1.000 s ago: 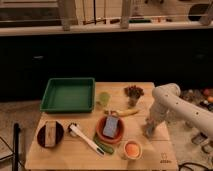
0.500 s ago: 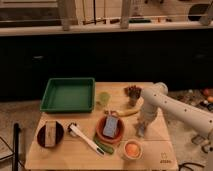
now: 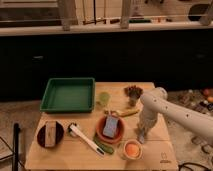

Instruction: Wipe table surface with towel

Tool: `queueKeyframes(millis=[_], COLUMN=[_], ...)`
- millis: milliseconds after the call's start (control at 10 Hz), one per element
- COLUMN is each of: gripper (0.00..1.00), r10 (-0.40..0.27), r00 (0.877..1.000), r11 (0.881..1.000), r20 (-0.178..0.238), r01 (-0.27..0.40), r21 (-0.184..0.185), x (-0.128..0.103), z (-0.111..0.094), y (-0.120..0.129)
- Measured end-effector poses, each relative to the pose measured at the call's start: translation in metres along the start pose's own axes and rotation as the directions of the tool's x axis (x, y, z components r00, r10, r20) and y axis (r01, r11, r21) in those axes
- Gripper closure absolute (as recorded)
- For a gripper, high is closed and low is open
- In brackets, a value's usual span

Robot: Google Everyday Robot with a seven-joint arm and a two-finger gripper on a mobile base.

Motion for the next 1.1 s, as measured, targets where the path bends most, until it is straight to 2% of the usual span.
queueKeyframes(millis=[300, 500, 700, 1100], gripper=[1.0, 1.0, 1.0, 1.0], r10=[0.01, 0.061, 0.072, 0.092], r00=[1.0, 0.998, 0.997, 0.996], r11=[1.0, 0.998, 0.997, 0.995], r20=[0.003, -0.003, 0.0, 0.002], r01=[-0.01, -0.061, -0.072, -0.092], r21=[0.003, 0.012, 0.013, 0.029], x=[0.003, 0.029, 0.05, 0.048], z=[-0.001, -0.004, -0.006, -0.007], y=[0.001, 0.007, 0.008, -0.005])
